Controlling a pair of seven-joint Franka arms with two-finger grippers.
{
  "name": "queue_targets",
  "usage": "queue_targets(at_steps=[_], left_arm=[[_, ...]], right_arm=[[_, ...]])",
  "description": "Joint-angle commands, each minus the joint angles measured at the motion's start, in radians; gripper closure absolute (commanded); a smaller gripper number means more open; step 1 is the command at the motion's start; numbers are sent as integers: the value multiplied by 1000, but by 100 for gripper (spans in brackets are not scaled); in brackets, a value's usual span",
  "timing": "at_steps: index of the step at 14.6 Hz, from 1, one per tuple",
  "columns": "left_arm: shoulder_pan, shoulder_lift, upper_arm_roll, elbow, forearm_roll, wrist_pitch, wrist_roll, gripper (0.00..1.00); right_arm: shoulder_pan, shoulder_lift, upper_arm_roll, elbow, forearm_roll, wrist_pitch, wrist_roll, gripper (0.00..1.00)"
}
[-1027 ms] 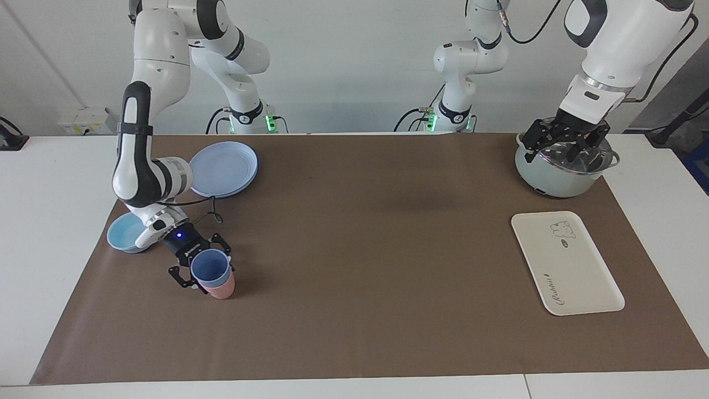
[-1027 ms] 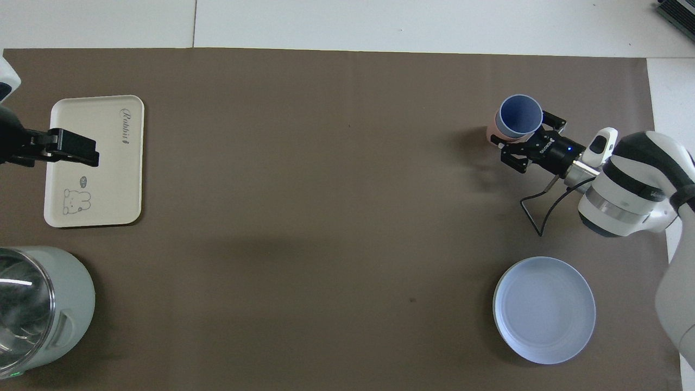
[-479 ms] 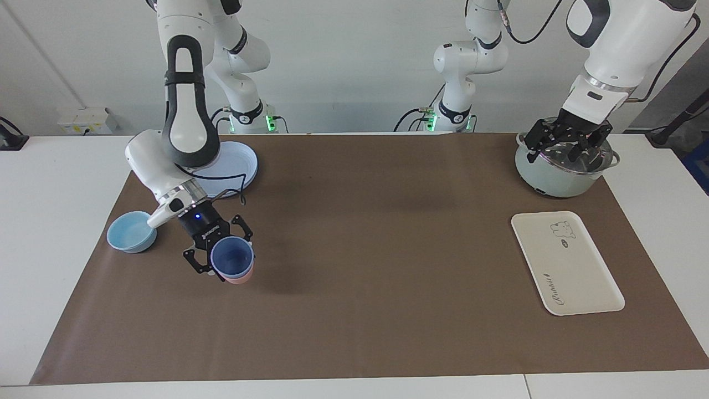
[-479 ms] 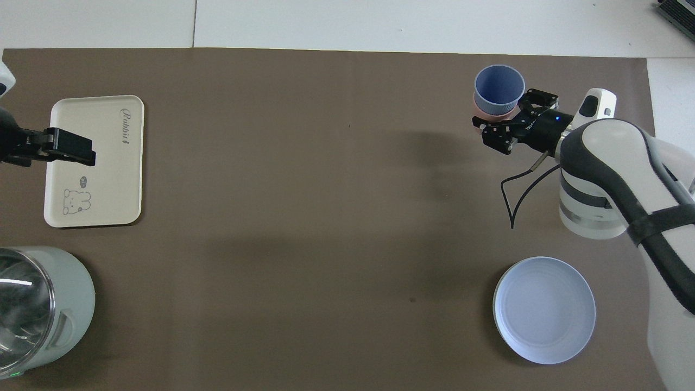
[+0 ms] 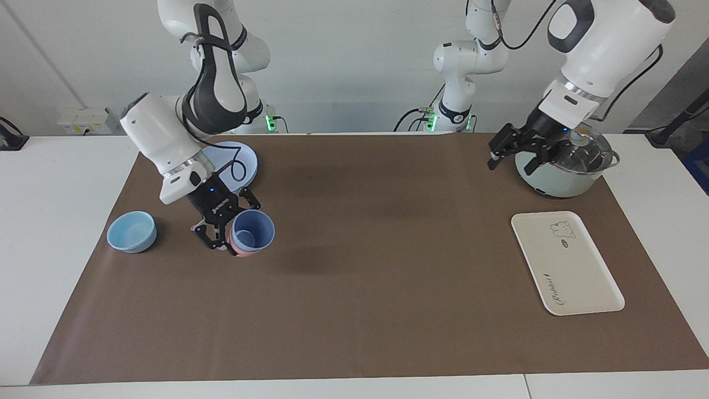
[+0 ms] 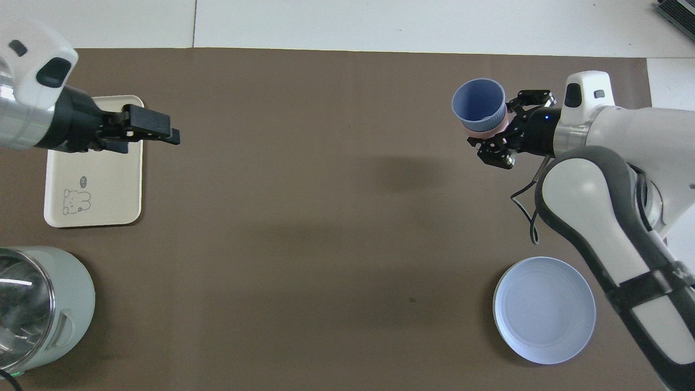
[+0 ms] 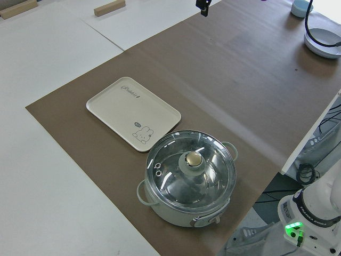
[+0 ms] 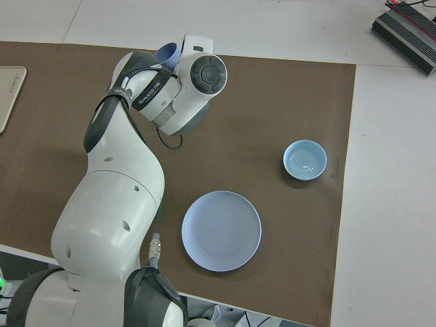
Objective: Place cup on tray
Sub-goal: 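Lift the cup with the right gripper while the left gripper reaches toward it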
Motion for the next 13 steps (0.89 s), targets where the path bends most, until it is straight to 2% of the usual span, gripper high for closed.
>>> queue_targets(at_steps=[1, 4, 6, 10, 13], left_arm=[[-86, 104, 9, 73, -135, 87, -192, 1], [-168, 153, 7, 70, -271, 250, -280, 1], [-231, 165, 7, 41, -325, 317, -284, 0], [-346, 162, 7, -48, -379, 436, -317, 0], [-390, 165, 7, -83, -397, 482, -325, 1]], right_arm=[[54, -58, 6, -8, -168, -83, 179, 100], [133, -63, 6, 11, -306, -117, 339, 100], [166, -71, 6, 12, -374, -163, 405, 100], [184, -75, 7, 26, -429, -210, 414, 100], [184, -68, 8, 57, -459, -235, 414, 100]])
